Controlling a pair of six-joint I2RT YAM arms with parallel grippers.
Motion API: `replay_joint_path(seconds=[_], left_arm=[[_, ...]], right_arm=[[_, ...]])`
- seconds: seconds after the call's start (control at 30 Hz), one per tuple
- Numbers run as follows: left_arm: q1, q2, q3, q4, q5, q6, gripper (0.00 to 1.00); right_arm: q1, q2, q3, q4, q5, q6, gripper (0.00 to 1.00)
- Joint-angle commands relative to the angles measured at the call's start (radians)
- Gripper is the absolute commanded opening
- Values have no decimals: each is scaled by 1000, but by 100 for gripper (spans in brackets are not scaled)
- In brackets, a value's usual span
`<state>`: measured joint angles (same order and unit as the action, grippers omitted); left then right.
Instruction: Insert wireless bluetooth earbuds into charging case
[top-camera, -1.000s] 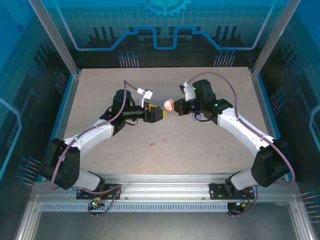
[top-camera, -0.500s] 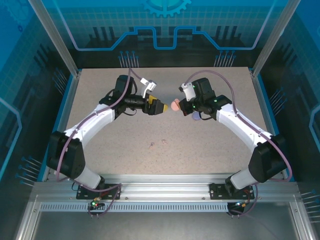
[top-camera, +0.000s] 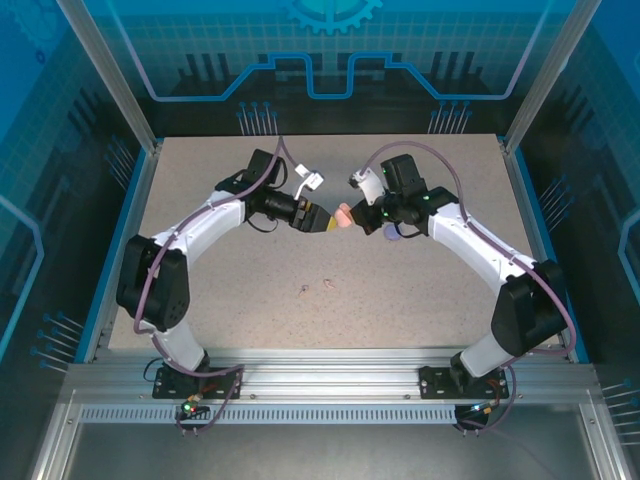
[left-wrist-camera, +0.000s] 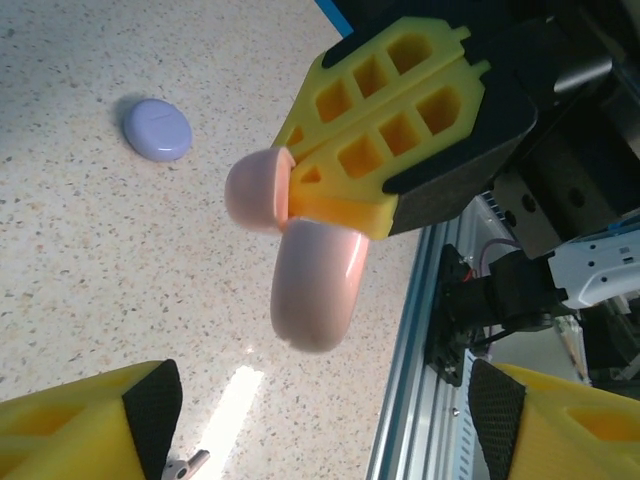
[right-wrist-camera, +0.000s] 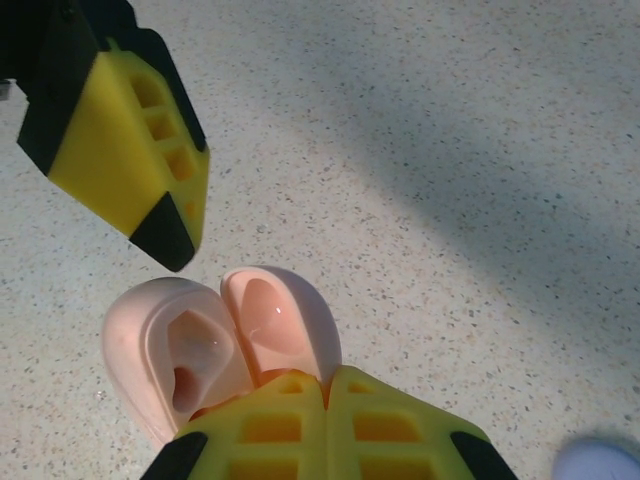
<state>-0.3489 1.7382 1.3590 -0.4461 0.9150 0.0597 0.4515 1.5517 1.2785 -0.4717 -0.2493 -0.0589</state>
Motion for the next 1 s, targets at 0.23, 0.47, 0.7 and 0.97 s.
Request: replay_joint_path(seconds=[0.23, 0.47, 0.7, 0.97], left_arm=[[-10, 57, 72, -75, 76, 52, 65], [-12, 66, 89, -75, 78, 51, 59], [-13, 74, 107, -87, 81, 55, 51], [-14, 80, 98, -87, 86, 57, 42]], right_arm=[[25, 27, 70, -21, -44, -18, 0], [47, 44, 78, -29, -31, -28, 0], [55, 51, 82, -31, -22, -27, 0], [56, 48, 90, -35, -17, -29, 0]])
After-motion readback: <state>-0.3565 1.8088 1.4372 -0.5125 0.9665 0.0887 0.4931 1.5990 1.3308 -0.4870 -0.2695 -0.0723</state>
